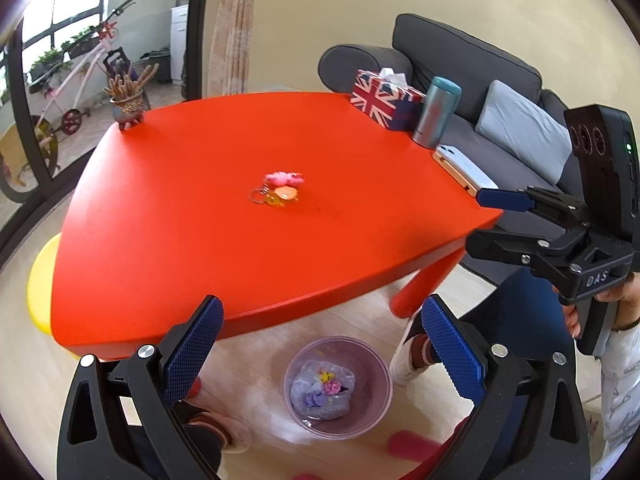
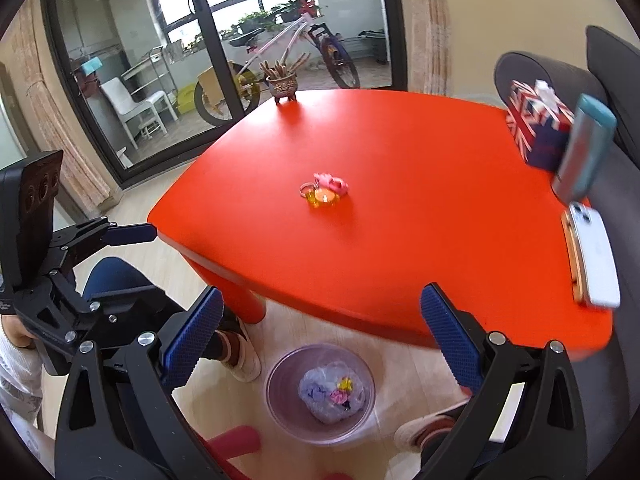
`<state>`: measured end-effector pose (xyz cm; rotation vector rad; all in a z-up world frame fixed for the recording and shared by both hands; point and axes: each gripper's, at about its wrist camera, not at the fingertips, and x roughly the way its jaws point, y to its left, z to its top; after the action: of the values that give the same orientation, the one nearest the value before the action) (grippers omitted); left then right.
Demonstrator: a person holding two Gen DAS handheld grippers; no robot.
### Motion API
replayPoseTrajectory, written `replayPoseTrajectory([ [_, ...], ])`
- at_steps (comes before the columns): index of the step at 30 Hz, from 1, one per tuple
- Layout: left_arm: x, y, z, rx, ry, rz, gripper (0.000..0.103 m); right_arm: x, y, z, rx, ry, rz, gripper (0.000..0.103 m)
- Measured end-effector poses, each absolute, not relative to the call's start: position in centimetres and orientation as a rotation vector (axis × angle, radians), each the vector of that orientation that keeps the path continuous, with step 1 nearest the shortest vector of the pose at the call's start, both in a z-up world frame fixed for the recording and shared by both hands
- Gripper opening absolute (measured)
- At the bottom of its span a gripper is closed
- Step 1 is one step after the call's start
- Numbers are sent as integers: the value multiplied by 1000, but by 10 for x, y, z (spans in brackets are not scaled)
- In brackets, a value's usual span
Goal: Collect trash
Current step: 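Move both open grippers from the bin back over the red table, then reach the right gripper to the pink pig keychain and close on it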
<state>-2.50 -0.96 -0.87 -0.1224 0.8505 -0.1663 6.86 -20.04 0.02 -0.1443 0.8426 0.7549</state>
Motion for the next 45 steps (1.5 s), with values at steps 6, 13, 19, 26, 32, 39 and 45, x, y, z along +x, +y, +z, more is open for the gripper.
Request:
replayPoseTrajectory([
  [6,-12,6,-3,-131,852,-140,96,99,-176,8,-200,849,770,97],
  [13,-2,20,1,-140,850,-120,96,131,-148,8,-261,869,790,97],
  [19,9,32,3,-142,850,-104,96,156,-124,4,-302,899,814,97],
  [26,20,41,4,-148,851,-96,96,187,-93,-9,-359,962,833,97],
  [32,27,46,2,-150,860,-89,96,208,-73,-29,-394,1024,855,97],
  [39,37,51,-2,-163,870,-80,96,228,-62,-47,-399,1109,873,79],
  [45,40,53,-7,-175,880,-81,96,237,-55,-60,-386,1169,903,67],
])
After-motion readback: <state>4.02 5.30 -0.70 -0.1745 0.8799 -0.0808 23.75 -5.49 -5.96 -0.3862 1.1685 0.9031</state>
